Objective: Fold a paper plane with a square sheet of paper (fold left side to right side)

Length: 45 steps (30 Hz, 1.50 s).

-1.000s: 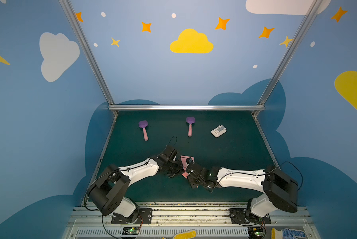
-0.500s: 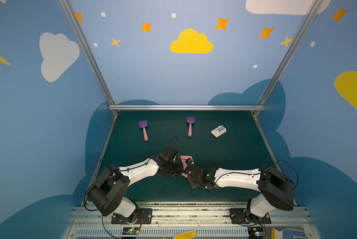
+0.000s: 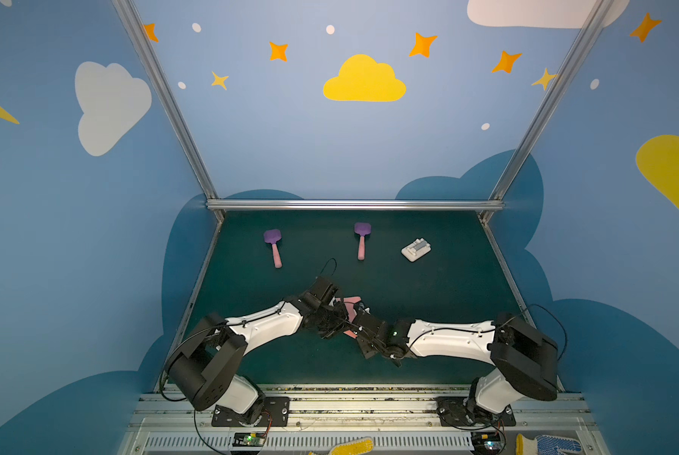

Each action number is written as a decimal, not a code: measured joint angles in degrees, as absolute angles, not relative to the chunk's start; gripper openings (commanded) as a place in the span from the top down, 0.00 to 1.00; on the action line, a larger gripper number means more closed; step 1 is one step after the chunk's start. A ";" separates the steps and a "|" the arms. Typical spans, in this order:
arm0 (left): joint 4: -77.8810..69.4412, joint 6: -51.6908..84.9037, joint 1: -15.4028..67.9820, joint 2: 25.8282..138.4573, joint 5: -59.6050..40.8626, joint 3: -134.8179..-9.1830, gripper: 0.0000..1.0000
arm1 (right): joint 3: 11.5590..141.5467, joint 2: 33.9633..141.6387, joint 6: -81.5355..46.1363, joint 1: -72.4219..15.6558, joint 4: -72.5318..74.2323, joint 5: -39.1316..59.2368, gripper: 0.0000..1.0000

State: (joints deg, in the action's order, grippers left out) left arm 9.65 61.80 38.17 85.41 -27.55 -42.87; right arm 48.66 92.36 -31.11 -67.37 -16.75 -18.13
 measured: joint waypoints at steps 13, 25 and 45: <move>14.35 56.23 37.04 85.01 -26.33 -47.92 0.53 | 44.51 91.74 -31.97 -61.89 -10.37 -7.25 1.00; 20.05 50.76 34.54 79.05 -22.02 -47.51 0.50 | 37.19 88.99 -37.21 -52.53 0.69 11.33 1.00; 14.22 56.42 36.80 88.05 -22.48 -47.05 0.23 | 38.30 88.68 -37.06 -52.34 -1.32 14.20 0.99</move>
State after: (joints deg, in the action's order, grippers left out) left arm 14.22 56.42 36.80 88.05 -22.48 -47.05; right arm 38.30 88.68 -37.06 -52.34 -1.32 14.20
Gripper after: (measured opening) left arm 0.763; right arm 0.047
